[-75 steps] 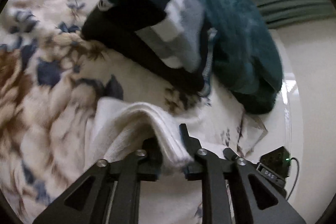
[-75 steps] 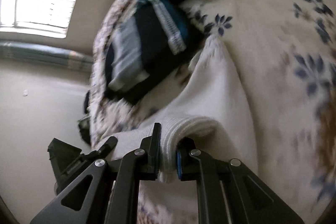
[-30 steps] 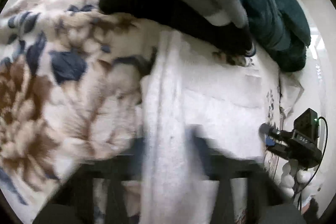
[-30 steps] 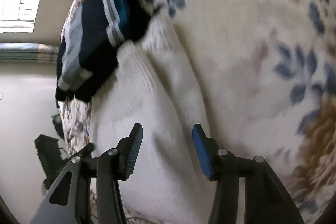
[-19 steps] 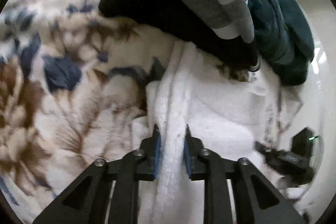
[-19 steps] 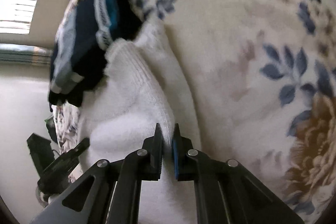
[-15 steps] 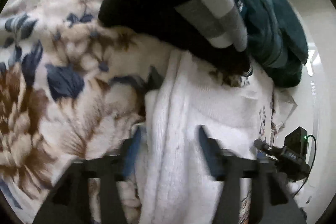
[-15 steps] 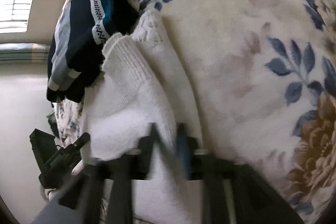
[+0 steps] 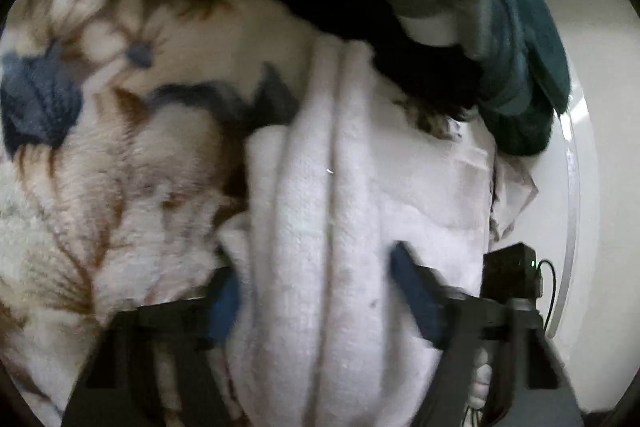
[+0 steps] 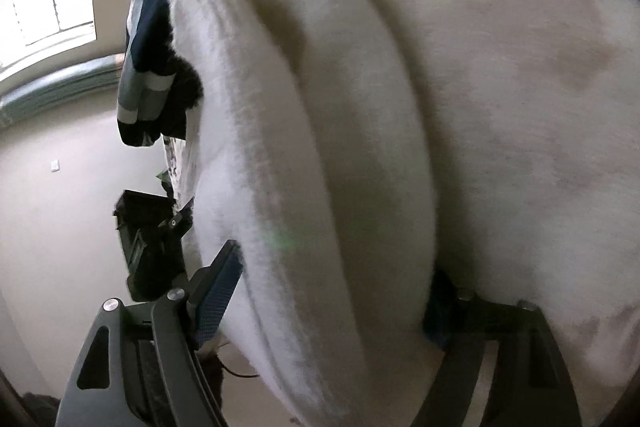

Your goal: Fold small clothes

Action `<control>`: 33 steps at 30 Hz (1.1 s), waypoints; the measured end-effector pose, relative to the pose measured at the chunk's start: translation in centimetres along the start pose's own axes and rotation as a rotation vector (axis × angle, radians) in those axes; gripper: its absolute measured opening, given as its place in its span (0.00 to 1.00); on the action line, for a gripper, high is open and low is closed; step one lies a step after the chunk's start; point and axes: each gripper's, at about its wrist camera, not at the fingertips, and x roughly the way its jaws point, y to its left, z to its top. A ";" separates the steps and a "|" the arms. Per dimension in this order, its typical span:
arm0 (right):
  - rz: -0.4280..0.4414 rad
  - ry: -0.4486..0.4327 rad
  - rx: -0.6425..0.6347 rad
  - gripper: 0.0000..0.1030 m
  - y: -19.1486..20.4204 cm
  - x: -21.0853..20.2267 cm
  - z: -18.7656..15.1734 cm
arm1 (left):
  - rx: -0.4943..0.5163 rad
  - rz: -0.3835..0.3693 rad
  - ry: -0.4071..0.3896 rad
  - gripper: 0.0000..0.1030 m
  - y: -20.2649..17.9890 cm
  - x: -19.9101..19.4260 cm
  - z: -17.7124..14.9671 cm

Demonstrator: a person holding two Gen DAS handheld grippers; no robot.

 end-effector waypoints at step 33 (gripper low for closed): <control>0.054 -0.274 -0.349 0.36 27.0 -11.5 6.4 | 0.187 -0.048 -0.403 0.26 -14.0 -17.7 15.0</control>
